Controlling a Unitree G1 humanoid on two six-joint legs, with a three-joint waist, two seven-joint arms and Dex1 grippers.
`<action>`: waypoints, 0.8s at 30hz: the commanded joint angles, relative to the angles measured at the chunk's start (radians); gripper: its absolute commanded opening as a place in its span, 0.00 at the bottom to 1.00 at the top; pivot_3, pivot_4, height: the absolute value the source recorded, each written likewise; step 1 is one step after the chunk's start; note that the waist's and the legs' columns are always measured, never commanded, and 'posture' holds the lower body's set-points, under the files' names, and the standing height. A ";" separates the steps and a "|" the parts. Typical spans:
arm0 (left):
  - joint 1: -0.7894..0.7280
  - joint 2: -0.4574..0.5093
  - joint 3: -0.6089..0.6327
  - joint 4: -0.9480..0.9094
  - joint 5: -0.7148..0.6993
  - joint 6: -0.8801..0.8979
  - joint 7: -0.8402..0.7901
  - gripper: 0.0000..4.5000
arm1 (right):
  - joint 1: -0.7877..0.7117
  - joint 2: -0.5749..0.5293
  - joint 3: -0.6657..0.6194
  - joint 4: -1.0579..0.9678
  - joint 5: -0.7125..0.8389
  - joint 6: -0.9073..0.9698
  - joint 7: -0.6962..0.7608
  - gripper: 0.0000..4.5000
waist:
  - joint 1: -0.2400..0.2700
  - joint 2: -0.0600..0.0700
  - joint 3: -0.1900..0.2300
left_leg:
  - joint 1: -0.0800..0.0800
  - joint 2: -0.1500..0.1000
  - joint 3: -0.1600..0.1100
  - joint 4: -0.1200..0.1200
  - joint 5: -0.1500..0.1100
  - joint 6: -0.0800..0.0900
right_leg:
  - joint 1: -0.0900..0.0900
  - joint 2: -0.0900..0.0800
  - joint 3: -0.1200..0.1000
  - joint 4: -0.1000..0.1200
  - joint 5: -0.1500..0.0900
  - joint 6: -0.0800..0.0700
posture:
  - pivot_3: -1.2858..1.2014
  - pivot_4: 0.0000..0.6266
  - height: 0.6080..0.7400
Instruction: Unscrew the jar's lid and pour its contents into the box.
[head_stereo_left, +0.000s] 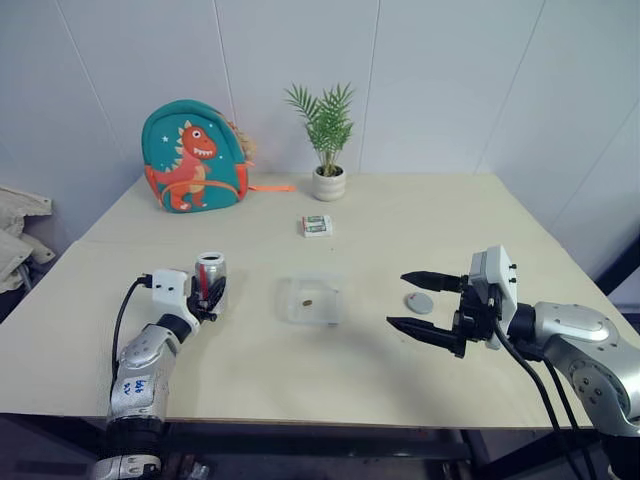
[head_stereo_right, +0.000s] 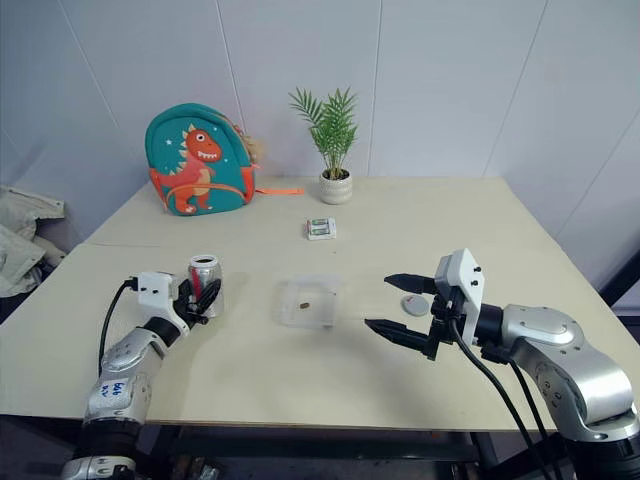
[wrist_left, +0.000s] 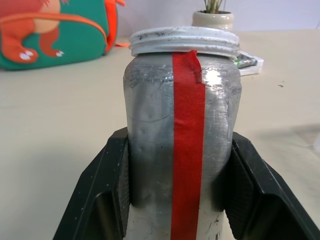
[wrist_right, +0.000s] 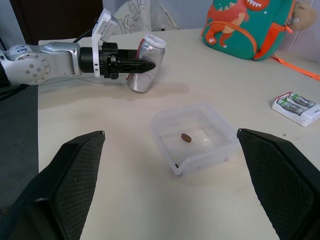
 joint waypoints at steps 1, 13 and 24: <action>-0.001 0.016 0.010 0.040 -0.003 -0.080 -0.031 0.61 | -0.024 -0.012 -0.002 -0.015 -0.004 -0.020 0.009 1.00 | 0.000 0.000 0.000 | 0.000 0.000 0.000 0.000 0.000 0.000 | 0.000 0.000 0.000 0.000 0.000 0.000 | 0.52 0.24 1.00; 0.154 0.078 0.036 -0.168 -0.035 -0.021 -0.060 1.00 | -0.077 0.016 0.047 0.070 -0.048 -0.098 0.070 1.00 | -0.001 0.000 0.000 | 0.000 0.001 0.001 -0.002 0.000 0.000 | -0.001 0.000 0.000 -0.002 0.001 0.000 | 0.52 0.24 1.00; 0.394 0.251 0.097 -0.466 -0.097 0.066 -0.221 1.00 | -0.078 0.017 0.058 0.131 -0.077 -0.165 0.127 1.00 | -0.003 0.000 0.000 | 0.000 0.002 0.002 -0.008 0.000 0.000 | -0.003 -0.001 0.001 -0.006 -0.001 -0.004 | 0.52 0.24 1.00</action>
